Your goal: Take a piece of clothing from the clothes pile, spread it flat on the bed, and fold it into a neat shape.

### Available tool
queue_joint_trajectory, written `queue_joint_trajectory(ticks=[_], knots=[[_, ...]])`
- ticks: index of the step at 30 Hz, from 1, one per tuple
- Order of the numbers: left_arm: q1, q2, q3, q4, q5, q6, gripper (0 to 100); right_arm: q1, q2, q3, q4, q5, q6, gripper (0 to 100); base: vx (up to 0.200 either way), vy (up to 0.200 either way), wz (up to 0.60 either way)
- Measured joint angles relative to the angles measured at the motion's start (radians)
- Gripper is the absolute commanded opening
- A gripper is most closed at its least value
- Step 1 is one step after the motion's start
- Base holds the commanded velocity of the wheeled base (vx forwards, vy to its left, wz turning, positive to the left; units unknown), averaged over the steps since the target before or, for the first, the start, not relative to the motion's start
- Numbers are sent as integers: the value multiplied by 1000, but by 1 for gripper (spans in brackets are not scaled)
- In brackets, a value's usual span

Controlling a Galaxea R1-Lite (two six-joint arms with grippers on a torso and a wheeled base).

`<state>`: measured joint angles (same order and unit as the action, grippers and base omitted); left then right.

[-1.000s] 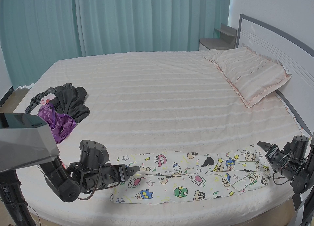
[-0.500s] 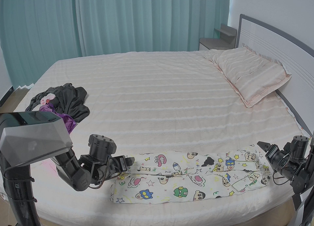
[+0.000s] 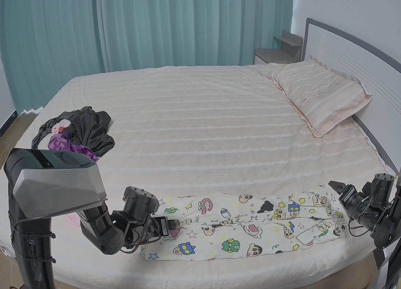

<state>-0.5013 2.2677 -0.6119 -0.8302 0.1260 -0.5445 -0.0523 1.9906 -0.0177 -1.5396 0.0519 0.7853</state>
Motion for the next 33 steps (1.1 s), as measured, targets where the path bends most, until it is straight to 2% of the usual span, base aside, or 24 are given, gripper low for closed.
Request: queue_joint_trajectory(ticks=[6,16,17,33], knots=[[-19,4,21,-3,-18,1,100,0,0,0,0,0,1,100,0,0,0],[-7,32,-35,3,-20,0,100,0,1,0,0,0,0,100,0,0,0],[-6,34,-37,4,-20,0,0,0,1,0,0,0,0,100,0,0,0],[21,15,-22,5,-61,-7,0,-17,1,0,-1,3,7,100,0,0,0]])
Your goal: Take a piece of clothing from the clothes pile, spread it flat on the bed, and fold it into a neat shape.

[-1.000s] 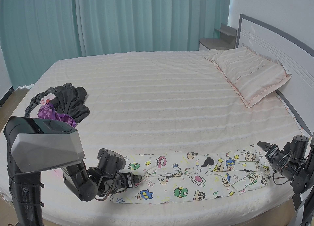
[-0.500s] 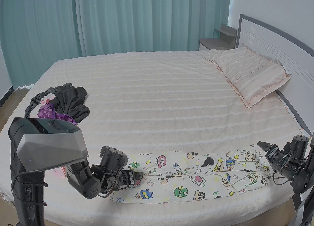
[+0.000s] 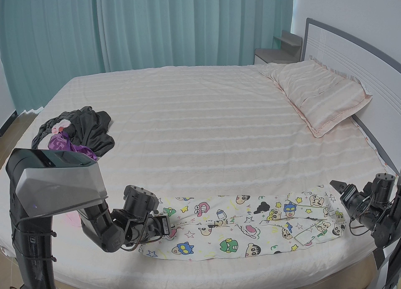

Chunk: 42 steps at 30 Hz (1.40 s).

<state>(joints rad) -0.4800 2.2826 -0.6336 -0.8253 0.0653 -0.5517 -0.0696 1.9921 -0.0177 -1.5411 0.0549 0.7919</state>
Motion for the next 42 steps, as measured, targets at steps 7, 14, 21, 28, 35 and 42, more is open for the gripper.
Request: queue_joint_trajectory(ticks=[7,14,21,28,35,42], knots=[[44,-50,30,1,-20,-1,0,-4,1,0,-5,1,1,100,0,0,0],[125,-142,80,3,-59,0,0,-4,2,0,-6,1,1,100,0,0,0],[273,-273,144,28,-138,3,0,-6,3,0,-7,1,1,100,0,0,0],[492,-443,182,93,-262,8,0,-10,3,0,-8,1,1,100,0,0,0],[694,-601,159,213,-343,13,0,-11,3,0,-10,1,0,100,0,0,0],[684,-688,127,263,-332,13,0,-10,3,0,-11,1,0,100,0,0,0]])
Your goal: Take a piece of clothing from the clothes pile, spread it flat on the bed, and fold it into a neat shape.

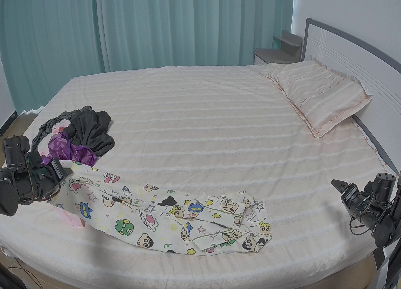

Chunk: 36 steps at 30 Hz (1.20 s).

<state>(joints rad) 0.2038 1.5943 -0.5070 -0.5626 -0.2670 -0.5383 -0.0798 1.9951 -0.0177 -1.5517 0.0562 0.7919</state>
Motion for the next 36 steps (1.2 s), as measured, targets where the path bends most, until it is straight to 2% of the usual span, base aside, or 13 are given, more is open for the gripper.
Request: queue_joint_trajectory(ticks=[5,12,16,21,26,30,36], knots=[[-176,-21,-17,14,121,-1,0,0,0,0,0,0,0,100,0,0,0],[-494,31,-95,26,282,-8,0,0,1,0,0,0,0,100,0,0,0],[-651,116,-200,39,358,-25,0,1,3,0,-1,0,-1,100,0,0,0],[-796,239,-378,96,409,-65,0,2,6,0,-2,0,-1,100,0,0,0],[-904,354,-538,131,429,-136,0,4,12,0,-1,0,-3,100,0,0,0],[-952,408,-617,140,400,-159,0,7,23,0,-1,-1,-6,100,0,0,0],[-987,444,-655,137,378,-161,0,8,31,0,-2,-1,-7,100,0,0,0]])
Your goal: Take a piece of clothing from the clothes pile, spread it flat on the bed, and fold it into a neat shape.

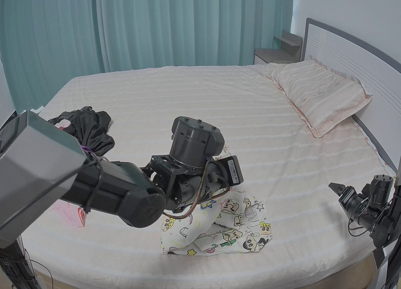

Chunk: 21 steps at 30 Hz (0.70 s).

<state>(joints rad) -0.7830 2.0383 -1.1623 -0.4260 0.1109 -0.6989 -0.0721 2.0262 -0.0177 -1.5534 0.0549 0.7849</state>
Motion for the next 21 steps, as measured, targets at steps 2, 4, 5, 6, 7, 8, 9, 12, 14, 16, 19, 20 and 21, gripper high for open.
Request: queue_joint_trajectory(ticks=[2,4,5,6,7,8,9,12,14,16,19,20,21], knots=[[-8,11,-13,-1,-1,0,0,1,1,0,0,-1,0,100,0,0,0],[-17,23,-24,-6,-1,0,0,2,1,0,0,-2,0,100,0,0,0],[-21,27,-27,-11,-2,0,0,3,1,0,0,-2,0,100,0,0,0],[-24,29,-29,-16,-3,-1,0,4,1,0,0,-3,0,100,0,0,0],[-26,32,-29,-21,-4,-2,100,4,1,0,0,-3,0,100,0,0,0],[-27,34,-29,-24,-7,-2,100,4,1,0,0,-3,0,100,0,0,0],[-27,36,-28,-26,-8,-2,100,5,1,0,0,-3,0,100,0,0,0],[-31,38,-25,-28,-10,-2,100,6,3,0,0,-3,0,100,0,0,0],[-32,39,-24,-29,-10,-3,100,5,3,0,0,-3,0,100,0,0,0],[-33,39,-21,-27,-10,-2,100,5,3,0,0,-3,0,100,0,0,0],[-39,39,-13,-27,-8,-1,100,4,3,0,0,-3,0,100,0,0,0],[-43,39,-8,-26,-4,-1,100,4,3,0,0,-3,1,100,0,0,0],[-46,39,-5,-26,-1,0,100,4,3,0,0,-3,1,100,0,0,0]])
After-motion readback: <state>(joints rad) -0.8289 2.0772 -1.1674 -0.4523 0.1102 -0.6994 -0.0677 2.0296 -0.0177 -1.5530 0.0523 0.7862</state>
